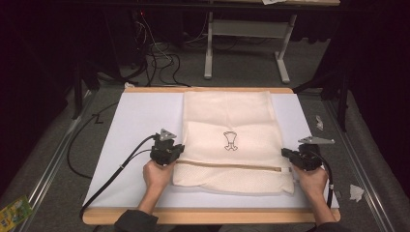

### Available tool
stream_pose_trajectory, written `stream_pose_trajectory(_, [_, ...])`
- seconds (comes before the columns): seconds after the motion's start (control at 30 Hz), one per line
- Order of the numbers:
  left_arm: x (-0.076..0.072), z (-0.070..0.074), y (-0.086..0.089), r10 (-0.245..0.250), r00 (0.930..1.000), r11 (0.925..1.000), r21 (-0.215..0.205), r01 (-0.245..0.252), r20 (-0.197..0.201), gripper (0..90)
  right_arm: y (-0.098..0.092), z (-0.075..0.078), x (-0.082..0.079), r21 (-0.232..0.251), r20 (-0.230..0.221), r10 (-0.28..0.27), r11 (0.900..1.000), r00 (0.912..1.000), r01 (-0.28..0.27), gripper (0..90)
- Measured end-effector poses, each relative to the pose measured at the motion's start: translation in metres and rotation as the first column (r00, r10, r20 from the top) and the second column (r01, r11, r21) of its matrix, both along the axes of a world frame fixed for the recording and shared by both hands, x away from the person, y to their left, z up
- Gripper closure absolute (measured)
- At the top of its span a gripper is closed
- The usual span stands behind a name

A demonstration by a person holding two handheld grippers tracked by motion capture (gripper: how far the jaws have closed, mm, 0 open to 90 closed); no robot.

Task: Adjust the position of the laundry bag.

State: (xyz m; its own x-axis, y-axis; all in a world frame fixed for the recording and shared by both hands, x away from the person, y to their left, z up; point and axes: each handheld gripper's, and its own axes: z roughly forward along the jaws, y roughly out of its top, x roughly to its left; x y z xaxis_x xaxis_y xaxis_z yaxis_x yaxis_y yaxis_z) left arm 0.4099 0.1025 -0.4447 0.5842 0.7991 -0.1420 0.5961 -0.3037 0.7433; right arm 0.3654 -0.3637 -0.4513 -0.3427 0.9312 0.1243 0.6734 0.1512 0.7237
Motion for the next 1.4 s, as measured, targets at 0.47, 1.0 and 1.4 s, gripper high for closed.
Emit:
stream_pose_trajectory(0.47, [-0.007,-0.002,0.028,0.041,0.9991,0.9991,0.004,-0.041,0.007,85.6,0.026,-0.001,0.005,0.011,0.002,0.042,0.999,0.9991,-0.042,88.7])
stream_pose_trajectory(1.0, [-0.015,-0.007,0.059,0.102,0.9942,0.9925,0.064,-0.104,0.033,84.8,0.059,-0.006,0.011,0.030,0.013,0.098,0.995,0.9951,-0.098,88.3])
stream_pose_trajectory(1.4, [-0.018,-0.022,0.057,0.114,0.9920,0.9869,0.109,-0.119,0.055,79.2,0.067,-0.011,0.010,0.024,0.013,0.098,0.995,0.9951,-0.099,84.9])
